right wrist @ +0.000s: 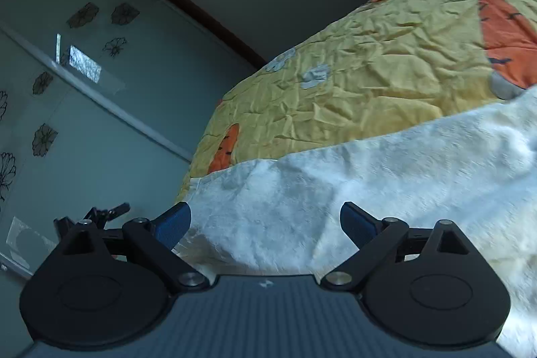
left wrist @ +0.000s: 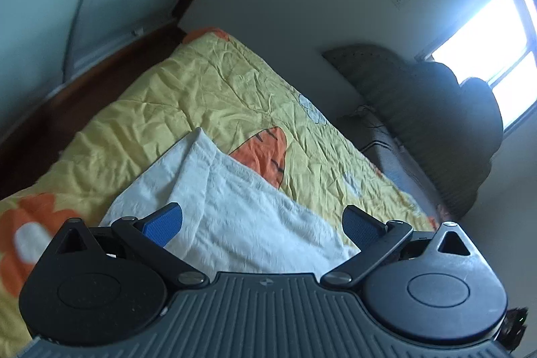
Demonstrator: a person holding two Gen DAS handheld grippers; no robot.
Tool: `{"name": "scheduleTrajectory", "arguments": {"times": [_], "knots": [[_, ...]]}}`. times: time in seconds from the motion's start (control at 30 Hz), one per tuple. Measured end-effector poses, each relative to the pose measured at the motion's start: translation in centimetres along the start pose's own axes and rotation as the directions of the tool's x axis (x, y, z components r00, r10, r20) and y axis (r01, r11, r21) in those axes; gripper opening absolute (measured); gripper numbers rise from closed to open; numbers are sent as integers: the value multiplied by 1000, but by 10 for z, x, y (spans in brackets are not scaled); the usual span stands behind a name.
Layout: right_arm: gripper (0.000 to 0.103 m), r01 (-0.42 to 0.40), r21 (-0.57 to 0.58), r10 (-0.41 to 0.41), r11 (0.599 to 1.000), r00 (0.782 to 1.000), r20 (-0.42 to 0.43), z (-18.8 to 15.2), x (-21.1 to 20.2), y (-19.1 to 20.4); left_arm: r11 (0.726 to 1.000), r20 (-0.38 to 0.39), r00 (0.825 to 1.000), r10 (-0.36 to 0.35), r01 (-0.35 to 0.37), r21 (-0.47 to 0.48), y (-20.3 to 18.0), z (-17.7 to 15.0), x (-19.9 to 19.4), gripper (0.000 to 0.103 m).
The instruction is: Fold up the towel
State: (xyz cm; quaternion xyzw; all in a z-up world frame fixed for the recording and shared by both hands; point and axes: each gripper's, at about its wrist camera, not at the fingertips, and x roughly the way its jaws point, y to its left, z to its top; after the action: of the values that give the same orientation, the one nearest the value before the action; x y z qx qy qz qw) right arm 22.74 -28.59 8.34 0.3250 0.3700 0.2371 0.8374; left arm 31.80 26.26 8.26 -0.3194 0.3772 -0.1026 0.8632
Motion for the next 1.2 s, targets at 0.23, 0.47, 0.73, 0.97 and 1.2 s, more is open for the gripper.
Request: {"name": "scheduleTrajectory", "arguments": {"times": [0.23,0.47,0.73,0.97,1.2], "knots": [[97,0,-191,-12,982,998,-62,14,59,11,995,-70,992,100,-99,22,40,58,95,100],[97,7,-135,-29,991,986,-162,29,103,-9,990,-150,986,72,-52,133,35,68,135,94],[97,8,-150,-37,989,982,-187,33,122,-17,954,-221,966,136,-67,292,16,62,139,48],[97,8,-159,-39,987,981,-189,33,133,-19,880,-137,962,236,-151,449,4,46,143,15],[103,87,-484,-115,871,993,-27,34,128,0,803,128,982,143,-190,565,-32,19,79,11]]}}
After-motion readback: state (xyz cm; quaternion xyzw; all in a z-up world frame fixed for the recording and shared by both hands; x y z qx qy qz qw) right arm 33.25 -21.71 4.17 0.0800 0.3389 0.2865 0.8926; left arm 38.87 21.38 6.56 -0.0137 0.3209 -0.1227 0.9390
